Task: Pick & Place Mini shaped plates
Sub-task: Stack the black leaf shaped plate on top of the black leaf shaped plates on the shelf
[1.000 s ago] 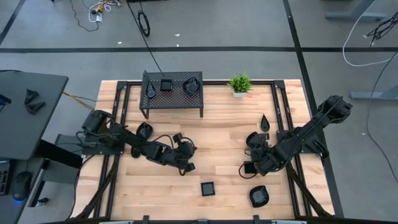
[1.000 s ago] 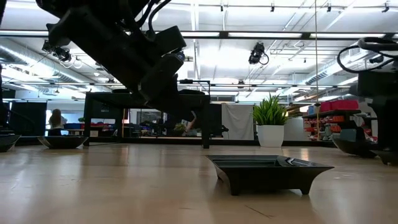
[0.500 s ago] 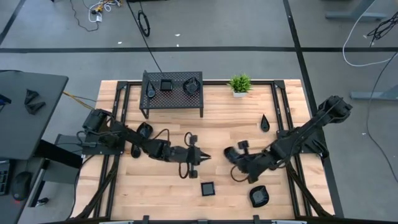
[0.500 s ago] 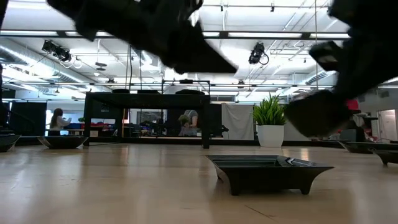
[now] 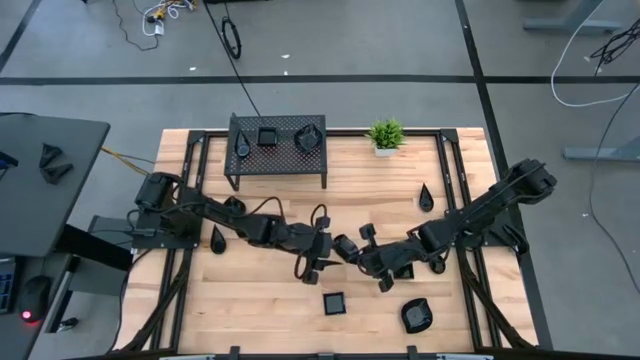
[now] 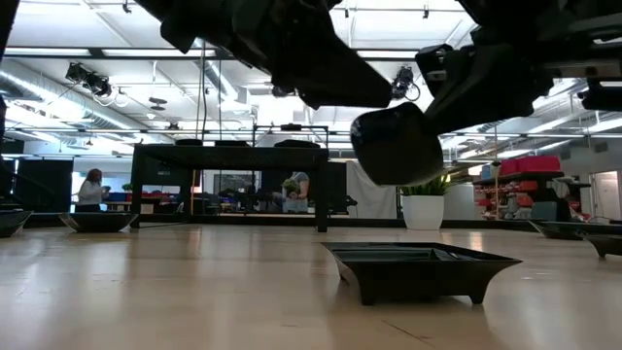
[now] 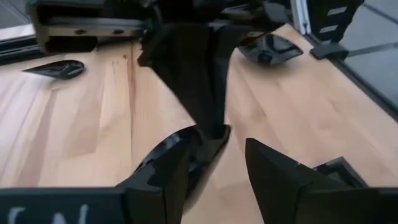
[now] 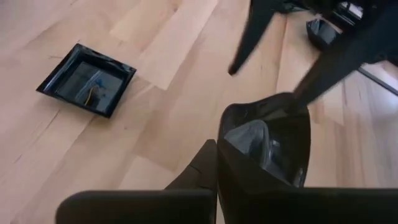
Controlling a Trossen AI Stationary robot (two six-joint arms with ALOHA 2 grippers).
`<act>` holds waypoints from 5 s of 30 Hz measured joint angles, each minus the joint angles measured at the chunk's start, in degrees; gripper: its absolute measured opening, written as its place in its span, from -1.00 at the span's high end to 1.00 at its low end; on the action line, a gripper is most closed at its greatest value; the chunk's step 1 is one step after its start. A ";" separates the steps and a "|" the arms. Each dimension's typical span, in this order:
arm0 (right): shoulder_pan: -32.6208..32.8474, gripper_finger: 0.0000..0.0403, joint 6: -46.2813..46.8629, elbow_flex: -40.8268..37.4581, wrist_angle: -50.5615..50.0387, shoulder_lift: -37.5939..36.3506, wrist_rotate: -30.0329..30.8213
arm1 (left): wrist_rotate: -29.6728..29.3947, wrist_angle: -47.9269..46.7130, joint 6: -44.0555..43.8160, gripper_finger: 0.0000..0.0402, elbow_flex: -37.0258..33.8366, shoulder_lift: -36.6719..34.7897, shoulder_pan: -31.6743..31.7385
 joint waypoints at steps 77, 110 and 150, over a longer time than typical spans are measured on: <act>13.03 0.60 12.84 0.00 1.93 -16.32 14.47 | 5.07 -9.67 13.66 0.98 -0.09 -8.43 -0.58; 4.37 0.74 16.54 -3.04 15.02 -7.54 15.09 | 6.68 -24.46 66.47 0.96 -0.04 -17.75 42.17; 4.37 0.74 16.99 -3.02 15.31 -7.54 15.07 | 3.07 -24.46 62.73 0.24 -0.04 -21.60 41.46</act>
